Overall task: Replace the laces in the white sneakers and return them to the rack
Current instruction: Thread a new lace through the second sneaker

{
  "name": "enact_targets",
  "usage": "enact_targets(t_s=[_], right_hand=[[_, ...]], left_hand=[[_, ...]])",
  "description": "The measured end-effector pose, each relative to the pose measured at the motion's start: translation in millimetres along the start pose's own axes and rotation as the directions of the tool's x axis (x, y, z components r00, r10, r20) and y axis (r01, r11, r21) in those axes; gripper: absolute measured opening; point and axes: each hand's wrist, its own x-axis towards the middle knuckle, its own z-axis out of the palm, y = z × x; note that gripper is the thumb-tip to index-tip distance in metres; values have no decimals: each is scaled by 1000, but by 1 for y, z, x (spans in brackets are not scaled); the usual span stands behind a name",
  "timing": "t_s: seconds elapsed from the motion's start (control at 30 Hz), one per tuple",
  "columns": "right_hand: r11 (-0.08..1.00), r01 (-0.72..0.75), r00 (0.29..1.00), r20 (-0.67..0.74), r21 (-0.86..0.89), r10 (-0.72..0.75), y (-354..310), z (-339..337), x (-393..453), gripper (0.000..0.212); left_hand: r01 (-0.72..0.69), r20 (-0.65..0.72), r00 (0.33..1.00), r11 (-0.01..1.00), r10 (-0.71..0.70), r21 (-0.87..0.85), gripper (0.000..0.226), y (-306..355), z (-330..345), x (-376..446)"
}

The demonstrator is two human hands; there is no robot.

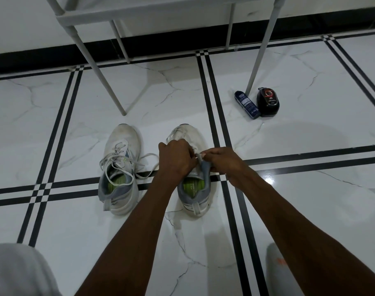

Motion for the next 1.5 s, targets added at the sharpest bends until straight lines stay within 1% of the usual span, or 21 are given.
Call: enact_targets(t_s=[0.1,0.27,0.33,0.43,0.57,0.7,0.83,0.9,0.93,1.0,1.03,1.07,1.1,1.13,1.17,1.2,1.23,1.3,1.4,1.43,1.5], right_hand=[[1000,-4,1000,3,15,4,-1,2,0,13],[994,55,998,-1,-93,-55,0,3,3,7],[992,71,997,-3,-105,-72,1,4,5,9],[997,55,998,-4,-59,-55,3,4,7,13],[1000,12,1000,8,15,-12,10,0,9,11],[1000,11,999,41,28,-12,9,0,7,10],[995,-16,997,71,98,9,5,2,4,26],[998,49,996,67,34,-51,5,3,3,25],[994,106,993,57,-40,-103,5,5,2,24],[936,220,975,43,-276,-217,1,8,1,26],[895,254,965,33,-367,-261,1,12,-1,28],[874,265,959,16,-407,-284,1,14,-3,30],[904,246,964,-7,-351,-265,3,15,-4,30],[959,195,978,-27,-204,-205,5,14,-4,27],[990,138,990,-29,-37,-139,8,11,-5,21],[990,104,995,-23,96,-102,9,8,-4,14],[987,92,996,-23,130,-90,10,5,-4,9],[991,86,996,-30,98,-83,11,4,0,6],[997,67,997,-51,45,-65,8,10,4,10],[998,55,997,-62,44,-53,7,10,6,10],[999,33,997,-67,30,-31,3,13,7,11]], left_hand=[[-9,-5,1000,1000,9,-15,23,-1,0,-1],[-71,-6,997,998,71,-3,23,-3,-1,-5],[-63,-20,998,998,63,-1,24,-5,2,-7],[-14,-62,998,999,12,-31,23,-7,10,-12],[18,-78,997,996,-24,-82,21,-4,15,-17],[40,-90,995,999,-43,-34,22,0,15,-21],[61,-101,993,998,-60,4,24,6,16,-25],[79,-91,993,996,-75,42,21,7,15,-26],[81,-100,992,994,-74,70,19,8,14,-26],[78,-112,992,987,-63,140,19,11,12,-28],[81,-118,991,982,-62,169,23,13,11,-30],[79,-124,991,980,-57,182,25,13,11,-29],[84,-125,990,982,-63,170,21,12,11,-27],[94,-110,991,986,-79,139,14,10,12,-25],[101,-99,991,991,-92,87,11,8,14,-25],[91,-104,991,995,-86,37,15,8,13,-24],[83,-115,990,996,-84,-11,18,9,14,-26],[100,-167,978,985,-123,-141,17,9,17,-28],[97,-280,934,911,-222,-400,6,5,22,-33],[97,-286,927,890,-245,-445,19,6,22,-35],[135,-219,940,875,-262,-465,49,8,21,-42]])
